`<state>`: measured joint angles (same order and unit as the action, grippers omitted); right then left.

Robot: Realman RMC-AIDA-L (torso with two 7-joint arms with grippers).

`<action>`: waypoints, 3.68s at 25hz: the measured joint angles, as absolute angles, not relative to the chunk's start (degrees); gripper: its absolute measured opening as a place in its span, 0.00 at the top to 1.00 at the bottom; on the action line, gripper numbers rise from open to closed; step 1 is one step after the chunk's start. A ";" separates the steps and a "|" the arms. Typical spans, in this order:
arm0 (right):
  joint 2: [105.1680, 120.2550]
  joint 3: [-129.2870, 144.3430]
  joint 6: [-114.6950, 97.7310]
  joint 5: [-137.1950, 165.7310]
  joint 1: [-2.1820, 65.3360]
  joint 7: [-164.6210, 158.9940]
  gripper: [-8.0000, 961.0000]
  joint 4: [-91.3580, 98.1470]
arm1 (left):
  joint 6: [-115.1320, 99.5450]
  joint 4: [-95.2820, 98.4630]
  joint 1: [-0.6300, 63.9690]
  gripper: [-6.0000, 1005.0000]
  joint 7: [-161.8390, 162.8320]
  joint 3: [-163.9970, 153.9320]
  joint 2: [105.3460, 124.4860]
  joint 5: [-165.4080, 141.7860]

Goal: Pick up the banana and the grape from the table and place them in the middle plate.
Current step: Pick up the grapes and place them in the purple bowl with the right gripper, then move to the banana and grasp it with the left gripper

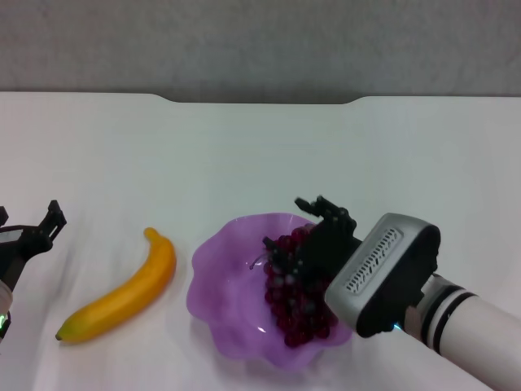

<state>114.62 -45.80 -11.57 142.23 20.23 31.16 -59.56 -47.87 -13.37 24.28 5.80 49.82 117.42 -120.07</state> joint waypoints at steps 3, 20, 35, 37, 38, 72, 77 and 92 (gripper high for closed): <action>114.57 -44.74 -17.70 143.25 19.65 31.22 0.31 -58.83 | -47.89 -13.36 24.21 0.14 5.80 49.83 117.42 -120.08; 114.80 -45.93 -51.71 142.00 22.98 -3.69 0.20 -26.71 | -48.56 -15.44 24.01 0.15 10.25 48.07 117.40 -122.08; 114.88 -46.00 -45.82 138.99 25.11 -12.20 0.20 -18.24 | -39.78 -29.02 22.77 0.15 16.10 48.79 112.30 -134.60; 114.87 -45.80 -44.92 139.20 25.77 -12.19 0.20 -18.27 | -35.12 -35.59 21.48 0.15 16.18 49.97 109.61 -136.39; 114.87 -45.67 -44.60 139.29 26.09 -12.20 0.20 -18.24 | -30.27 -40.26 20.78 0.15 16.10 51.51 108.06 -137.96; 114.96 -43.00 -41.45 139.75 27.47 -12.31 0.20 -20.68 | 64.41 -68.11 29.81 0.15 -20.61 81.59 117.19 -158.79; 114.96 -42.66 -41.72 139.75 27.38 -12.31 0.20 -21.30 | 61.35 -63.54 31.91 0.15 -21.20 81.23 117.22 -157.73; 114.96 -42.18 -41.84 139.74 27.07 -12.31 0.20 -22.10 | 57.67 -58.25 33.87 0.15 -23.00 83.68 116.83 -158.10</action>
